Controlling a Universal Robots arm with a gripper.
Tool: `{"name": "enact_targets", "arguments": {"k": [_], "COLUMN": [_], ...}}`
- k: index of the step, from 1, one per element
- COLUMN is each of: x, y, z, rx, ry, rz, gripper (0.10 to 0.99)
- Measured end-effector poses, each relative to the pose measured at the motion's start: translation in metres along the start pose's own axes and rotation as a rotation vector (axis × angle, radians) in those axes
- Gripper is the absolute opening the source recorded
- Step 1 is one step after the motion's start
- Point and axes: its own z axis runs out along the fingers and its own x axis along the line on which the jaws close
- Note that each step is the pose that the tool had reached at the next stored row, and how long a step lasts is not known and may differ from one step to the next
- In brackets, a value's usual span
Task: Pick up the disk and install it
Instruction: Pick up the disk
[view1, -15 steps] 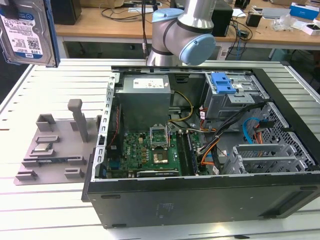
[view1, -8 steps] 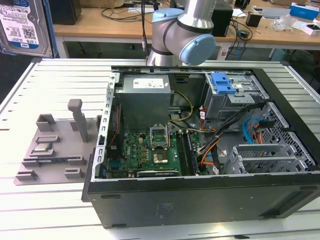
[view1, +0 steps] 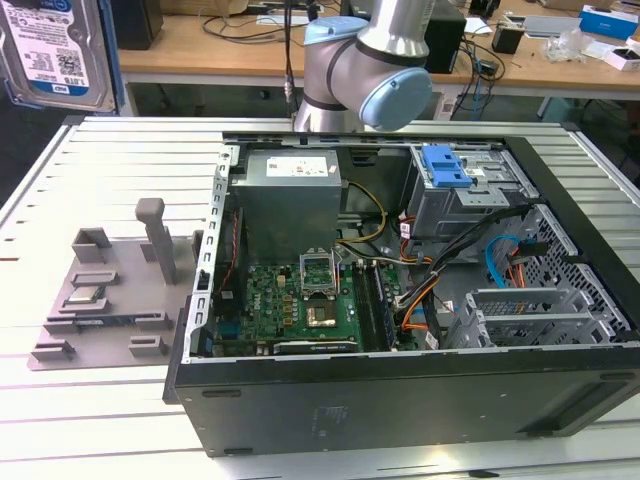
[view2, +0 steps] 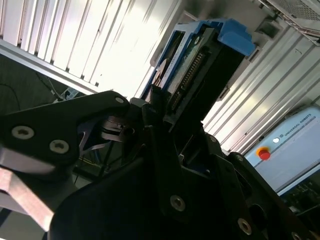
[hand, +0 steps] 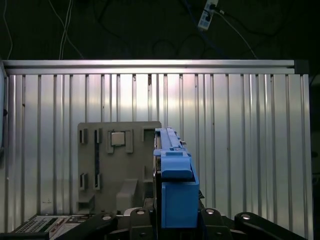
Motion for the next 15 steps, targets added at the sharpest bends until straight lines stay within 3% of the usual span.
{"name": "enact_targets", "arguments": {"k": [2, 4, 11, 15], "x": [-0.0002, -0.0002, -0.0006, -0.0007], "y": [-0.0135, -0.0223, -0.0707, -0.0853], "z": [-0.0005, -0.0010, -0.0033, -0.0039], "rx": [0.000, 0.000, 0.000, 0.000], "ry": [-0.0001, -0.0001, 0.0000, -0.0001], "rz": [0.000, 0.000, 0.000, 0.000], "gripper": [0.365, 0.365, 0.365, 0.365]}}
